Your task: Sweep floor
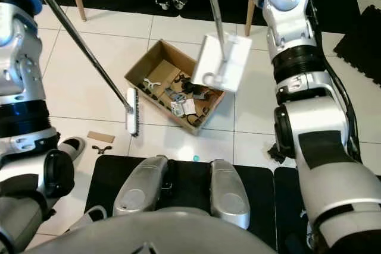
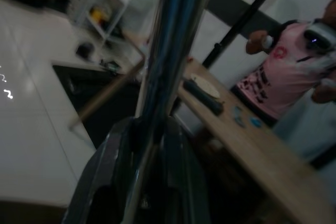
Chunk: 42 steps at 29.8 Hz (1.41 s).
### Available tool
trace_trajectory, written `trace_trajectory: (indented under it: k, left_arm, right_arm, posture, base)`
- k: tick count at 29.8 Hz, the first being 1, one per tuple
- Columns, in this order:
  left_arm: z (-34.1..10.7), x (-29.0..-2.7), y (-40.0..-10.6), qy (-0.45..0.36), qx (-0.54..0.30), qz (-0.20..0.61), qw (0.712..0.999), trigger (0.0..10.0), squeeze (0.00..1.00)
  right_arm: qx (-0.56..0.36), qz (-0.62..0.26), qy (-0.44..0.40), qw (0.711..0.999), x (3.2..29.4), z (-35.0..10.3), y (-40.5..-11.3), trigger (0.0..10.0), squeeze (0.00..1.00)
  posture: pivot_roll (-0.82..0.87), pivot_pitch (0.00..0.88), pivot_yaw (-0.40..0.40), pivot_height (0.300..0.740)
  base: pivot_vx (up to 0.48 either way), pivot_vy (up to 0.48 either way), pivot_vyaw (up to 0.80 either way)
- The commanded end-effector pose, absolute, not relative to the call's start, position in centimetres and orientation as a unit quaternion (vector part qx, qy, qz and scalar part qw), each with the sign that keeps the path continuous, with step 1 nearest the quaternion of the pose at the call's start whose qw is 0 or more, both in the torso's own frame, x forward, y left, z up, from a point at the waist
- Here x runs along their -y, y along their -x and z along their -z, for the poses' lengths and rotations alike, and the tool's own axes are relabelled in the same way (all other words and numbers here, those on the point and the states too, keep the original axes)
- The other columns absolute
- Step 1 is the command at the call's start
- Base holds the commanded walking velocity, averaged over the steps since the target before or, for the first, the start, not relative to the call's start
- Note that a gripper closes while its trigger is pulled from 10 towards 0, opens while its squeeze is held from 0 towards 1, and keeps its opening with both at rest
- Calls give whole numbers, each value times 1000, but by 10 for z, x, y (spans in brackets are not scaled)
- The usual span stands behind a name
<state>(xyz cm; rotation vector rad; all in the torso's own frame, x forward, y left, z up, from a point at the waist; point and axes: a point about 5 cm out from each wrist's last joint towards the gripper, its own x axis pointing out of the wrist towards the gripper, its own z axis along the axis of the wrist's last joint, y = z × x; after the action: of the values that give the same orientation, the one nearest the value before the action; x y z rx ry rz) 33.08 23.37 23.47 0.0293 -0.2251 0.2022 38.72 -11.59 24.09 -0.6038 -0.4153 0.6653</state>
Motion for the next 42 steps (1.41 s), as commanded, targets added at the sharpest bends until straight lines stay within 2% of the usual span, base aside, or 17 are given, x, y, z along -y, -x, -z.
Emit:
trace_trajectory:
  k: [1, 6, 7, 10, 26, 29, 31, 34, 39, 42]
  left_arm:
    - [-241, -239, -328, -29, 130, -108, 985, 10000, 0]
    - [-240, -238, -328, -28, 128, -108, 985, 10000, 0]
    - [-240, -238, -328, -29, 128, -107, 986, 10000, 0]
    - [-240, -239, -328, -29, 128, -106, 986, 10000, 0]
    - [-240, -238, -330, -31, 126, -103, 986, 10000, 0]
    - [-239, -237, -330, -31, 125, -102, 986, 10000, 0]
    - [-239, -237, -330, -31, 125, -102, 986, 10000, 0]
    - [-237, -237, -329, -15, 134, -105, 985, 10000, 0]
    - [-237, -237, -329, 6, 143, -106, 984, 10000, 0]
    - [-235, -231, -328, 40, 150, -94, 983, 10000, 0]
  right_arm:
    - [236, -312, 384, 836, 116, -255, -385, 10000, 0]
    - [233, -322, 385, 833, 115, -254, -384, 10000, 0]
    - [233, -335, 324, 853, 116, -258, -384, 10000, 0]
    - [241, -334, 284, 866, 119, -264, -385, 10000, 0]
    - [242, -320, 291, 869, 125, -262, -387, 10000, 0]
    - [246, -313, 241, 885, 127, -267, -388, 10000, 0]
    - [246, -313, 241, 885, 127, -267, -388, 10000, 0]
    - [247, -280, 164, 913, 139, -270, -391, 10000, 0]
    - [243, -267, 128, 924, 146, -269, -393, 10000, 0]
    - [232, -242, 77, 939, 157, -263, -393, 10000, 0]
  posture:
    - [122, 0, -40, 740]
    - [121, 0, -40, 740]
    - [118, 0, -36, 740]
    - [118, 0, -32, 740]
    - [114, 0, -27, 740]
    - [114, 0, -27, 740]
    - [114, 0, -27, 740]
    - [116, 0, -28, 740]
    - [115, 0, -29, 740]
    - [102, 0, -30, 740]
  base:
    - [0, 0, 0]
    - [0, 0, 0]
    - [0, 0, 0]
    - [0, 0, 0]
    - [0, 0, 0]
    - [0, 0, 0]
    - [0, 0, 0]
    - [0, 0, 0]
    - [0, 0, 0]
    - [0, 0, 0]
